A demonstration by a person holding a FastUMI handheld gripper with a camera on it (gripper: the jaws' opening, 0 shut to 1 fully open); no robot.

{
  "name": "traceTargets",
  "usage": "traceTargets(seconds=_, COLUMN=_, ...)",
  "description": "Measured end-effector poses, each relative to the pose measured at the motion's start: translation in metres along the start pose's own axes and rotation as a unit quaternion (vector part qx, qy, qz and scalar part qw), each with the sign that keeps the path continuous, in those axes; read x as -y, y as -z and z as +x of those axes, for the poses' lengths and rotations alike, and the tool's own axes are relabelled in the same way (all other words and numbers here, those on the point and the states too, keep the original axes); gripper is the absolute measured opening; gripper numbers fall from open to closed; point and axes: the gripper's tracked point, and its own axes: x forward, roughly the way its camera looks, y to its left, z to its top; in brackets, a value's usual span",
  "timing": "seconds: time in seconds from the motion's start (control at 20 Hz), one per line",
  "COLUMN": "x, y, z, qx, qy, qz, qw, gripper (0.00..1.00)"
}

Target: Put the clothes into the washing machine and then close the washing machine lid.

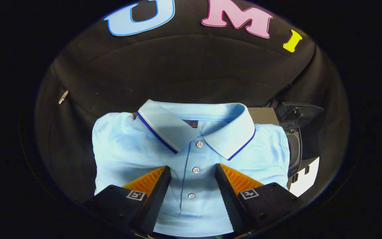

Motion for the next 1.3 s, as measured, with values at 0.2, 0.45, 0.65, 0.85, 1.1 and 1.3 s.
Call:
traceTargets(seconds=0.2, x=0.013, y=-0.003, z=0.001, qx=0.013, qy=0.008, qz=0.017, qw=1.0, gripper=0.55)
traceTargets(seconds=0.45, x=0.012, y=-0.007, z=0.006, qx=0.038, qy=0.001, qz=0.002, qw=0.999, gripper=0.27)
traceTargets(seconds=0.65, x=0.012, y=-0.009, z=-0.003, qx=0.076, qy=0.0, qz=0.014, qw=0.997, gripper=0.1)
traceTargets(seconds=0.85, x=0.01, y=-0.007, z=-0.008, qx=0.137, qy=0.007, qz=-0.027, qw=0.99, gripper=0.05)
traceTargets(seconds=1.1, x=0.007, y=-0.015, z=-0.03, qx=0.234, qy=-0.013, qz=-0.032, qw=0.972, gripper=0.05)
traceTargets(seconds=1.3, x=0.02, y=-0.015, z=-0.074, qx=0.301, qy=-0.054, qz=-0.024, qw=0.952, gripper=0.05)
